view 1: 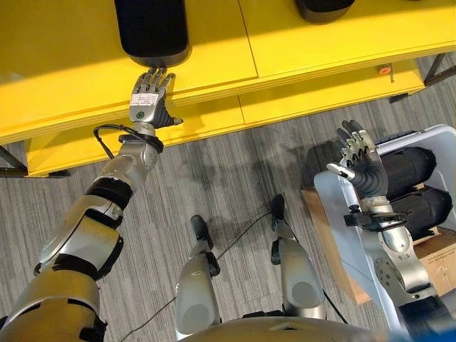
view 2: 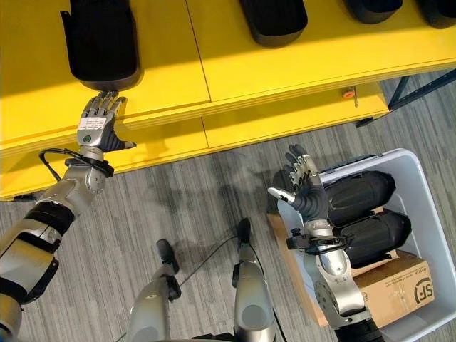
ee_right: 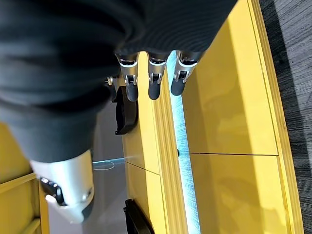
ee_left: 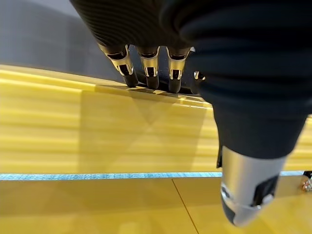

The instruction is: Move parts from the plastic box to the shelf.

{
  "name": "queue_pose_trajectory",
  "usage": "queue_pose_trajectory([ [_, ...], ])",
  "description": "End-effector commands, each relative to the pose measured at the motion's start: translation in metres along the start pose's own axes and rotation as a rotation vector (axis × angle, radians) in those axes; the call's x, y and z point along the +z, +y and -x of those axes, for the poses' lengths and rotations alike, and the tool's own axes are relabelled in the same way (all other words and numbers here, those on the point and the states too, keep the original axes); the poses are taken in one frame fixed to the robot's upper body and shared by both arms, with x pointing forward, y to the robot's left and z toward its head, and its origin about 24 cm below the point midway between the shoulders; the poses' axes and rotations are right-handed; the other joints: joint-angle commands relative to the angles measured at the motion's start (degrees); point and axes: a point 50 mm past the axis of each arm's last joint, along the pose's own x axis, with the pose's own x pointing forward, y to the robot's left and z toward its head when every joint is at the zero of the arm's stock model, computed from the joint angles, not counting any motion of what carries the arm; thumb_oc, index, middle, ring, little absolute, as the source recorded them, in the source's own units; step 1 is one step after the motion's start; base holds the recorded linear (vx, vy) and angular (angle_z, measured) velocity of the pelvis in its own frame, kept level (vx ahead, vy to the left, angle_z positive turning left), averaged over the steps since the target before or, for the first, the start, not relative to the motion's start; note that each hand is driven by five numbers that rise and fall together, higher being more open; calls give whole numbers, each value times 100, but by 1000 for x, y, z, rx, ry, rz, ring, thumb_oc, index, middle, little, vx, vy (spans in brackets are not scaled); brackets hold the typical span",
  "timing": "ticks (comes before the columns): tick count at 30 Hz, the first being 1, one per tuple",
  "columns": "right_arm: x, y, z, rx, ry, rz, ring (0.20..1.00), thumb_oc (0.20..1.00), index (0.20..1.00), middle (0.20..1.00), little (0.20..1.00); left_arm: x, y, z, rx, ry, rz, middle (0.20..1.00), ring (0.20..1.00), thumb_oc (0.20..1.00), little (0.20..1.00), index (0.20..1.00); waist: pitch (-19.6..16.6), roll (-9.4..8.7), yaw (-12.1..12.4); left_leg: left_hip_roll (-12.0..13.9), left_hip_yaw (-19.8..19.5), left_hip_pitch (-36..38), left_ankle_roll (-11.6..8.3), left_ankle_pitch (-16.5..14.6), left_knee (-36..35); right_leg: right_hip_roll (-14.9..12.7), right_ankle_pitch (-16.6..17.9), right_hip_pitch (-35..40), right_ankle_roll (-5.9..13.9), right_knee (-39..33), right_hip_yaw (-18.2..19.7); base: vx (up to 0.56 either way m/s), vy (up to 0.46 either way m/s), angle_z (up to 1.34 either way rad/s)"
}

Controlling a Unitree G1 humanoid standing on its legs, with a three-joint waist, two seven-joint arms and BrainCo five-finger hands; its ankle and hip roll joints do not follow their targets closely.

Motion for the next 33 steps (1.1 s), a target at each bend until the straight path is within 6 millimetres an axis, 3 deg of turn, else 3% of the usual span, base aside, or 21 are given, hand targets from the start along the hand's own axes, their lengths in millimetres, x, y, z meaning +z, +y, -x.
queue_pose_trajectory([
  [1,27,-3,0,38,-136,9,1000,1000,1000,1000,1000,-7,13,-15,-8,29,-16,1000,1000,1000,1000,1000,-273,13,-169,633,-160,-120,-442,-539,919,-562,-403,85,528,828,161,0,0,0],
  [33,24,-7,8,31,-110,0,1000,1000,1000,1000,1000,15,35,-45,31,-44,-56,1000,1000,1000,1000,1000,-372,14,-348,737,-101,-291,-464,-604,1072,-445,-454,-164,507,922,347,4,-2,-2],
])
